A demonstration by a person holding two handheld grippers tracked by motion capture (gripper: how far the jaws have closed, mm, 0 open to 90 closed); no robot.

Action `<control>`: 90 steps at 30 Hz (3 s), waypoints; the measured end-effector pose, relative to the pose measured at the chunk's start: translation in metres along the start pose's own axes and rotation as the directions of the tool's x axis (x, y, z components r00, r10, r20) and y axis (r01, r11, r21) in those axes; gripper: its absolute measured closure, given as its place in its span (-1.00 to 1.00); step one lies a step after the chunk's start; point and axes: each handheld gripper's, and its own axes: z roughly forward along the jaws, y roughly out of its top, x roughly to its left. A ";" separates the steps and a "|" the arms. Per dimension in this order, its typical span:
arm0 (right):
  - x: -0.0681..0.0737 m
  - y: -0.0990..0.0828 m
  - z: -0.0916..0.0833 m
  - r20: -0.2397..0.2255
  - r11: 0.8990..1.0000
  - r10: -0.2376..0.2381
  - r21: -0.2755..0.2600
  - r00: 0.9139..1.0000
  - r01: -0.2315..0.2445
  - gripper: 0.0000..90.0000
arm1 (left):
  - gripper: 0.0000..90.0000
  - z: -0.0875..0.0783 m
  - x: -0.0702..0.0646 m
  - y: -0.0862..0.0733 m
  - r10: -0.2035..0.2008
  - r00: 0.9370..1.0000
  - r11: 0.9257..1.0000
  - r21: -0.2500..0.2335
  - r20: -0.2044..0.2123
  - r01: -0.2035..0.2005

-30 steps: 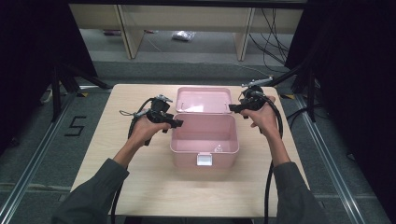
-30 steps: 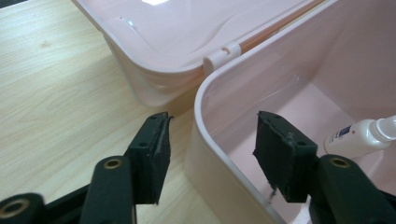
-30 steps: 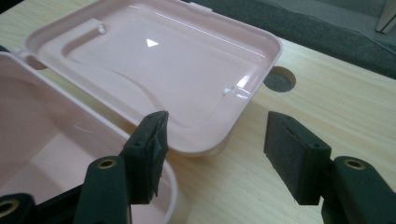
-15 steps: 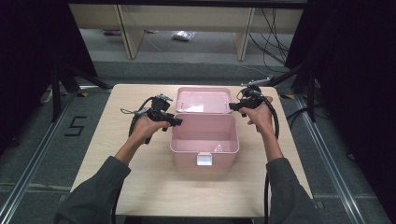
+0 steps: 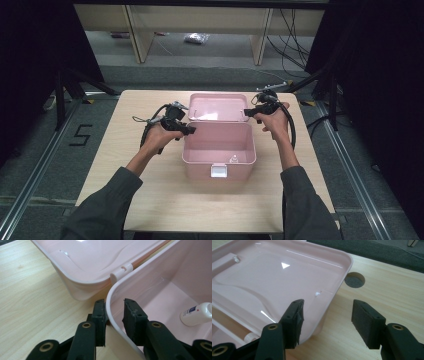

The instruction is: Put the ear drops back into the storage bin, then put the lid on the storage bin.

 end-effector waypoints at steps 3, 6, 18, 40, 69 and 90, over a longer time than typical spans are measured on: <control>-0.001 0.005 -0.002 0.013 1.000 -0.006 0.016 1.000 0.006 -0.01 | 0.63 0.000 0.000 0.001 0.012 1.000 1.000 0.005 -0.005 -0.012; 0.000 0.007 -0.001 0.009 1.000 0.022 -0.009 1.000 -0.022 0.03 | 0.65 0.001 -0.001 0.001 0.011 1.000 1.000 0.000 -0.010 -0.012; -0.005 0.010 0.005 0.053 1.000 0.005 0.029 0.999 -0.007 0.09 | 0.66 0.001 -0.001 0.003 0.007 1.000 1.000 0.009 -0.010 -0.007; 0.000 0.018 0.022 0.047 0.999 0.022 0.044 0.999 -0.024 0.18 | 0.66 0.000 -0.002 0.002 0.014 1.000 1.000 0.010 -0.012 -0.014; -0.008 0.018 0.043 0.061 0.995 0.097 0.011 0.993 -0.098 0.42 | 0.67 0.001 -0.001 0.000 0.014 1.000 1.000 -0.014 -0.009 -0.014; 0.005 0.029 0.053 0.185 0.995 0.072 0.050 0.980 -0.082 0.76 | 0.69 0.001 -0.002 0.000 0.010 1.000 1.000 -0.019 -0.013 -0.010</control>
